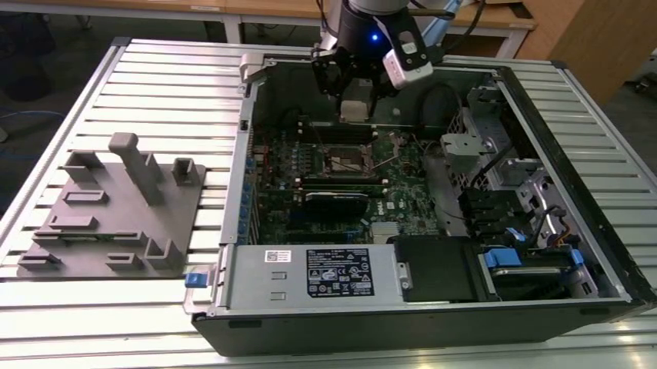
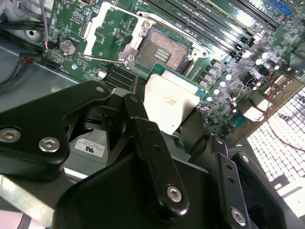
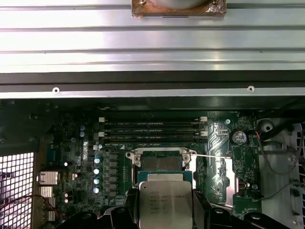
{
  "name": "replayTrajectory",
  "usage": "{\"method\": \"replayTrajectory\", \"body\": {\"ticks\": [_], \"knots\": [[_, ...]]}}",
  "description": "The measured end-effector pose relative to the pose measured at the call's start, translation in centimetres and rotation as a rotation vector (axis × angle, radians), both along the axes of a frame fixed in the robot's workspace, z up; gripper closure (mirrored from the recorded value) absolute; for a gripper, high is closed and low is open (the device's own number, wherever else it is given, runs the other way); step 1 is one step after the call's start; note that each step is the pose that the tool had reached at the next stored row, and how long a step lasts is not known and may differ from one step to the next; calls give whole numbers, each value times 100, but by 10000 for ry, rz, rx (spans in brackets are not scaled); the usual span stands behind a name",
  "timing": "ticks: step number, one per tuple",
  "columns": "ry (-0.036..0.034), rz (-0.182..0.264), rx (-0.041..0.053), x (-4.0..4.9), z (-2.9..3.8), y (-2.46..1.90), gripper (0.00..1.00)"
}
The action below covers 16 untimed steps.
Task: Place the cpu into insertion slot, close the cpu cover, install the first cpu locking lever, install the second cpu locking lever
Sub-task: 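Place the cpu into insertion slot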
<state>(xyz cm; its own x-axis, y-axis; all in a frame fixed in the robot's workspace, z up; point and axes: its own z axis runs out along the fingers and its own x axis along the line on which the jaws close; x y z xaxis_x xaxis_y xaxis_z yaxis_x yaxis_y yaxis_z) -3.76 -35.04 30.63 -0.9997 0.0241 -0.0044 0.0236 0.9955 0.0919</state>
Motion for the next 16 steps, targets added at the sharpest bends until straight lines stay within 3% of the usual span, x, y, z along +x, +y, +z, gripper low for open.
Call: {"method": "replayTrajectory", "body": {"ticks": [16], "knots": [[2,0,-3,0,-80,0,46]]}}
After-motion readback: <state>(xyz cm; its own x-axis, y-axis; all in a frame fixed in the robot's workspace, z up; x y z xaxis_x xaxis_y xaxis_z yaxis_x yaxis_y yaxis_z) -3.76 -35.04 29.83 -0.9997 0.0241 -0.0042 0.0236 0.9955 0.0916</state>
